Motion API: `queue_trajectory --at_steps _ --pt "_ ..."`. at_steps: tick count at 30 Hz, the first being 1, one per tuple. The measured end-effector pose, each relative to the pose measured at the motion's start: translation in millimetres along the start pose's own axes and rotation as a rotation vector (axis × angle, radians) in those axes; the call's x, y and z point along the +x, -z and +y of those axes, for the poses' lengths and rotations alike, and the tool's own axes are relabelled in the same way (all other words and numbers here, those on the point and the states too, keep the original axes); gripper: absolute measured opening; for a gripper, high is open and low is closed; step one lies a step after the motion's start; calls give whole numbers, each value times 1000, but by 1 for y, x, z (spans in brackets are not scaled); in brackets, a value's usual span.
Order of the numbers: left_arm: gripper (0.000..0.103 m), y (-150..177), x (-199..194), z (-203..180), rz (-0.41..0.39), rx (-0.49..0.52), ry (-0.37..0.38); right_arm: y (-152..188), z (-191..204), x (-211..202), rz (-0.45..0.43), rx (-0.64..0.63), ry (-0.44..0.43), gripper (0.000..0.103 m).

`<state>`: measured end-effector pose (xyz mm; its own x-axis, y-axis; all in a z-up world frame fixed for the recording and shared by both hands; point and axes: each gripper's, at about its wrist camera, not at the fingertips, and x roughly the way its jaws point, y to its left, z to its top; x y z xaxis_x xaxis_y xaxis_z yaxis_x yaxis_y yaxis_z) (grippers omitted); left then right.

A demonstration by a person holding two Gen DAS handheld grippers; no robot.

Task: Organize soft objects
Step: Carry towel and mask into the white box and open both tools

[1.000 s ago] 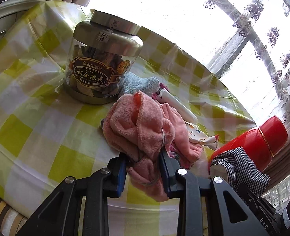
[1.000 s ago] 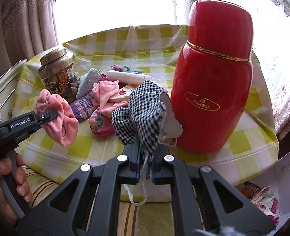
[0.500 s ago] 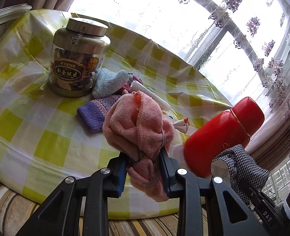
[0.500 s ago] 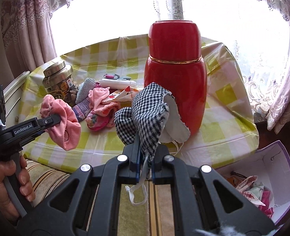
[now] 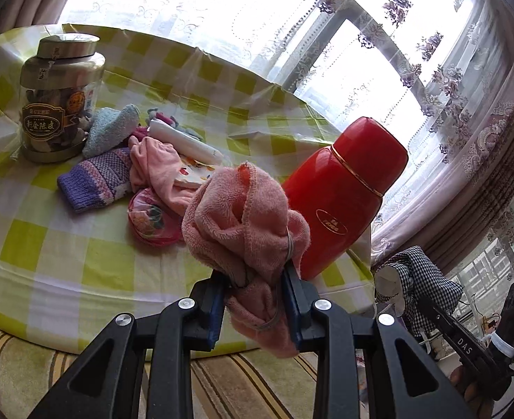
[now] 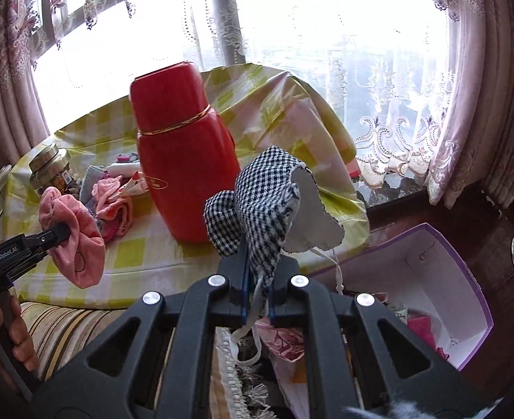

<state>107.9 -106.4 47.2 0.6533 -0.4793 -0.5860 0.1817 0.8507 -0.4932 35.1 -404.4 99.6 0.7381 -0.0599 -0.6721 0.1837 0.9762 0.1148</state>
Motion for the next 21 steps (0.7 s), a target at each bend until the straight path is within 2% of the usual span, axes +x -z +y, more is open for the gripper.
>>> queue_trajectory --at_steps 12,21 --pt "31 34 28 -88 146 130 162 -6 -77 -12 -17 101 140 10" --pt "31 73 47 -149 303 216 292 -4 -108 -21 -6 110 182 10"
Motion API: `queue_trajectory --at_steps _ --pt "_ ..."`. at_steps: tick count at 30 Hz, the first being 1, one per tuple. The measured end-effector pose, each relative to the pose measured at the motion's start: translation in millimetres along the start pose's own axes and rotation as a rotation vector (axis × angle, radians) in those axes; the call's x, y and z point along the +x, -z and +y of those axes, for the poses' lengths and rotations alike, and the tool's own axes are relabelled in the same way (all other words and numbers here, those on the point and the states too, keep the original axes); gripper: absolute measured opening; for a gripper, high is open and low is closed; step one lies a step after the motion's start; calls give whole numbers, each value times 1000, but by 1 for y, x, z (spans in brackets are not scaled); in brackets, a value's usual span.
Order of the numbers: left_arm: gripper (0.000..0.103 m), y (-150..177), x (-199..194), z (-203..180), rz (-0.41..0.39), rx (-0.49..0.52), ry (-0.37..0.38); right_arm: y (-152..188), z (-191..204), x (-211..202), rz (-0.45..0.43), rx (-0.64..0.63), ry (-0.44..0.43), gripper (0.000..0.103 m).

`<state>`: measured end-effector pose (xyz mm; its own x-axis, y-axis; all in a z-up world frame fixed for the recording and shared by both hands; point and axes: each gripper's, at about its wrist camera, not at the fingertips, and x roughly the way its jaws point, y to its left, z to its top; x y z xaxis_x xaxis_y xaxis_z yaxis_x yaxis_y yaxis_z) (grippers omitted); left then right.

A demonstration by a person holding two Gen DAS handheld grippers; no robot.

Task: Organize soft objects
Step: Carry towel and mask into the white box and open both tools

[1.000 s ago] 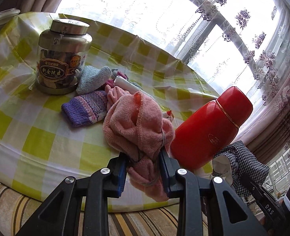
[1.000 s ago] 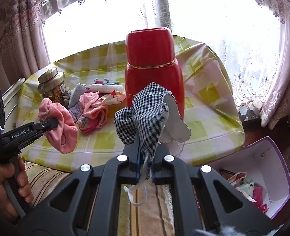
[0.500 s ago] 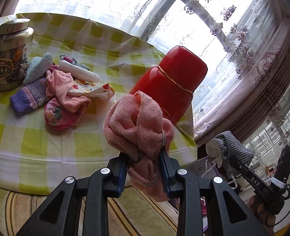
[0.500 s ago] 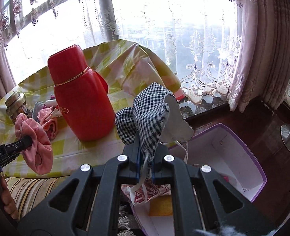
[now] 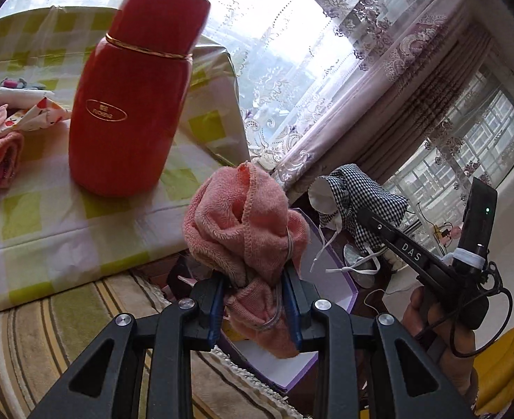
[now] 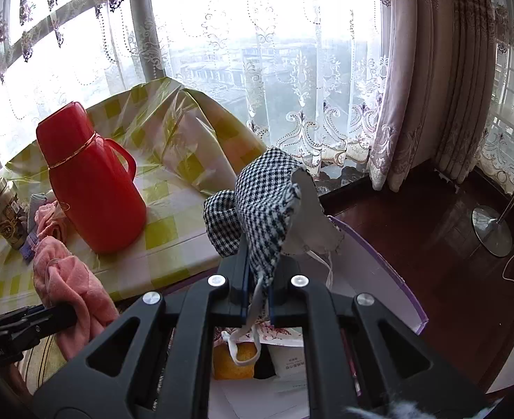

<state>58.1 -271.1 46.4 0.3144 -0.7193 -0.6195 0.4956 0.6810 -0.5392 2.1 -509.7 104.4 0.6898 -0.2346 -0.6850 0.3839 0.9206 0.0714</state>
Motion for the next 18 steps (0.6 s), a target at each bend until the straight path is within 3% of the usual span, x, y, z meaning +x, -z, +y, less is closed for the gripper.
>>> queue_trajectory --at_steps 6,9,10,11,18 --pt "32 14 25 -26 105 22 84 0 -18 -5 -1 13 26 10" --pt "51 20 41 -35 187 32 148 -2 -24 -7 -5 18 39 10" --pt "61 24 45 -38 214 40 148 -2 -25 -7 -4 21 42 10" --pt "64 27 47 -39 226 46 136 -2 -27 -7 -2 23 44 10" --pt "64 25 43 -27 212 26 102 -2 -30 -5 5 30 54 10"
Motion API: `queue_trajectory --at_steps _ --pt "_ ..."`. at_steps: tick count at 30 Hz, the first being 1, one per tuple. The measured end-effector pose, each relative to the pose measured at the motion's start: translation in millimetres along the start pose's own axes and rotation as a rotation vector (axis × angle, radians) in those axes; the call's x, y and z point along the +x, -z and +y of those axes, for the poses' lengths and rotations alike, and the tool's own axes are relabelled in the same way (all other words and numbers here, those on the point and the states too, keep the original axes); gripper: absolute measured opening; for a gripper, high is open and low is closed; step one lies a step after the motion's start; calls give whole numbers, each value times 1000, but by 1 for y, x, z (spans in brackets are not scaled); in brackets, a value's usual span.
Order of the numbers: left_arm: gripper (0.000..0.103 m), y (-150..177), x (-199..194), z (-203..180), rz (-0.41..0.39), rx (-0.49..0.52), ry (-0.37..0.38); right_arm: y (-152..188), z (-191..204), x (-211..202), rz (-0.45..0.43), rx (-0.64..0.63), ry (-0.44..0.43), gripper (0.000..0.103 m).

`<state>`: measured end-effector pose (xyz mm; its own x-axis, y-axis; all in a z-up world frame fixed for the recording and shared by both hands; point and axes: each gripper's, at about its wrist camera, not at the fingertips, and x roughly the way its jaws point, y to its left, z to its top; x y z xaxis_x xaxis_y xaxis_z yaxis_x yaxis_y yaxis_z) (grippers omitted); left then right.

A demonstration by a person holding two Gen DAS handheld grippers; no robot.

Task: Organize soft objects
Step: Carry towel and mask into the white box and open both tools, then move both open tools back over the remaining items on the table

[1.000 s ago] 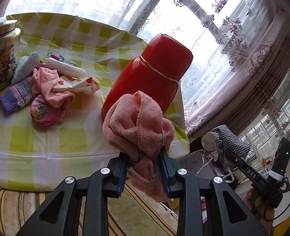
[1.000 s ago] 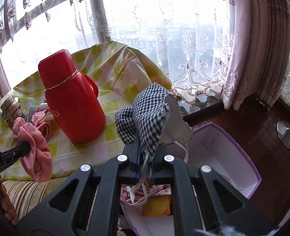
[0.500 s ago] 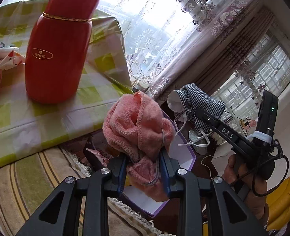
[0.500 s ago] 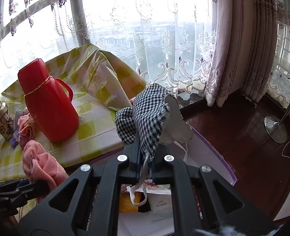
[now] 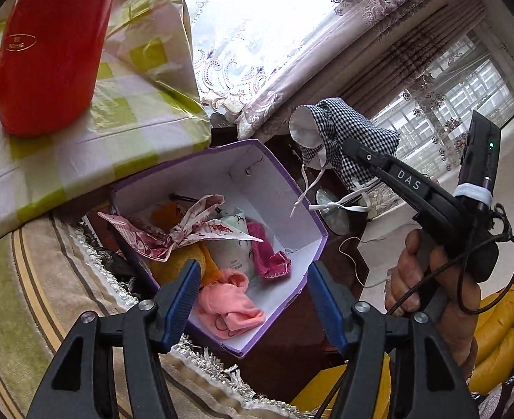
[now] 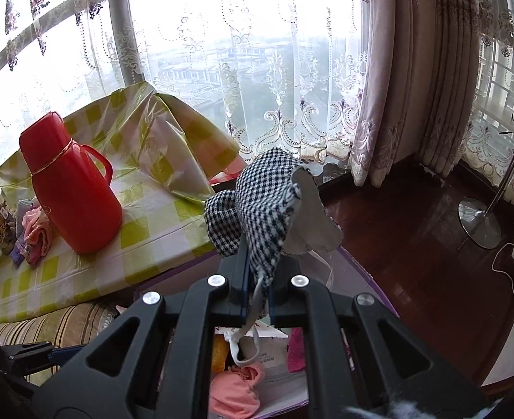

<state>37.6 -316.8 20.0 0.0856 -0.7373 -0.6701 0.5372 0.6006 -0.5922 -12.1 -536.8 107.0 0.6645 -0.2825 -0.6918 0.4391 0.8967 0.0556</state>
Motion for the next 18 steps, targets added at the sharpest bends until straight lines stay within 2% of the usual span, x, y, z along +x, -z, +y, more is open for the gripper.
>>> queue_trajectory --at_steps 1,3,4,5,12,18 --pt "64 -2 -1 2 -5 -3 -2 -1 1 1 2 -2 2 13" --pt "64 -3 -1 7 -8 -10 -3 -1 2 4 12 -2 5 32" --pt "64 -1 -1 4 -9 -12 -3 0 2 4 12 1 9 55" --pt "64 -1 -1 5 -10 -12 -3 0 2 3 6 5 8 68" --pt "64 -2 -9 6 -31 -6 -19 1 10 3 14 -11 -5 68" --pt "65 -7 -24 14 -85 0 -68 6 24 4 32 -39 -35 68"
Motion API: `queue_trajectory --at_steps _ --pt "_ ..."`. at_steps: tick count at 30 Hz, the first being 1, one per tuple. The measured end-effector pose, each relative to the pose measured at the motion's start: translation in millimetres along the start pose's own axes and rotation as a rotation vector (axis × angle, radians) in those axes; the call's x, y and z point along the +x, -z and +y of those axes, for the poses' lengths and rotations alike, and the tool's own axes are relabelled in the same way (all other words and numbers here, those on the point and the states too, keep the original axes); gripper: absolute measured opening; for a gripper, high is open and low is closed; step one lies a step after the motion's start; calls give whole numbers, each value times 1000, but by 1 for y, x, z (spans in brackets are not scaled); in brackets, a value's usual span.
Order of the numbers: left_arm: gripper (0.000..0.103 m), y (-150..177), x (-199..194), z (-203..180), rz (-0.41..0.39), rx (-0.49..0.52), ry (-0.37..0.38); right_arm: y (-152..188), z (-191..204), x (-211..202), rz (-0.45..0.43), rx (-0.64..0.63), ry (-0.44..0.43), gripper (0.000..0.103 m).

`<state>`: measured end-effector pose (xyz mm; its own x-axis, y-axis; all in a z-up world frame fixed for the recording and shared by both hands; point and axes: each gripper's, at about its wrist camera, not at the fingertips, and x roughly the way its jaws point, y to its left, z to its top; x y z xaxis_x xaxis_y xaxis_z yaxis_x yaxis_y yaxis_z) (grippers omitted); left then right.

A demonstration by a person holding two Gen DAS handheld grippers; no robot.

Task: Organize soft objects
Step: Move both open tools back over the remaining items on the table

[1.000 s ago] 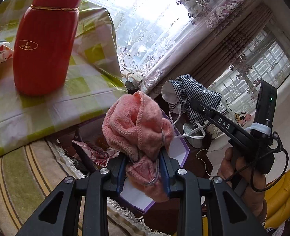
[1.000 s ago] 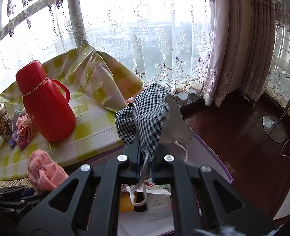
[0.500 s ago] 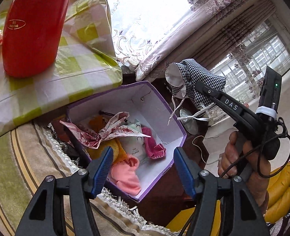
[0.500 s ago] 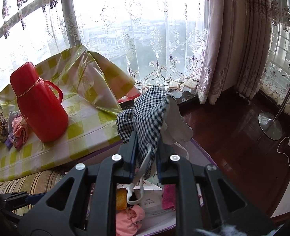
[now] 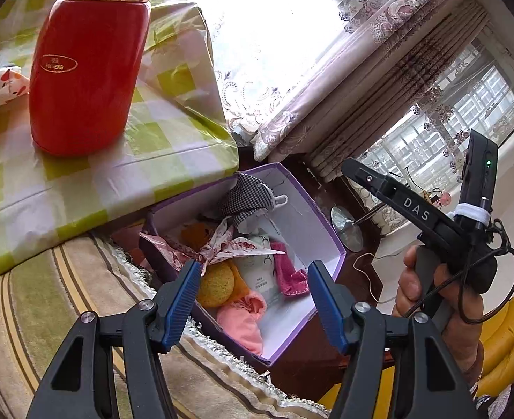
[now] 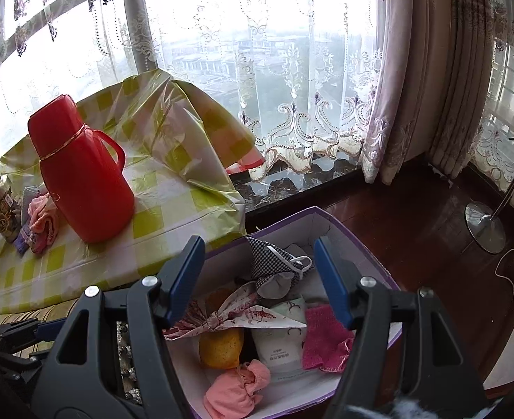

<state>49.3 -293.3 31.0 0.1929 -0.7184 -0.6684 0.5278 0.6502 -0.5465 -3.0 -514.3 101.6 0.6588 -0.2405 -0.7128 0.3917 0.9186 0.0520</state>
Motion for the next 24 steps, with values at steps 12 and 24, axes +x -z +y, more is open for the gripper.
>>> queue_trajectory --at_steps 12,24 --pt "65 -16 -43 50 -129 -63 -123 14 64 5 54 -129 -116 68" --pt "64 -21 -95 127 -230 -205 -229 30 144 10 115 -272 -251 68"
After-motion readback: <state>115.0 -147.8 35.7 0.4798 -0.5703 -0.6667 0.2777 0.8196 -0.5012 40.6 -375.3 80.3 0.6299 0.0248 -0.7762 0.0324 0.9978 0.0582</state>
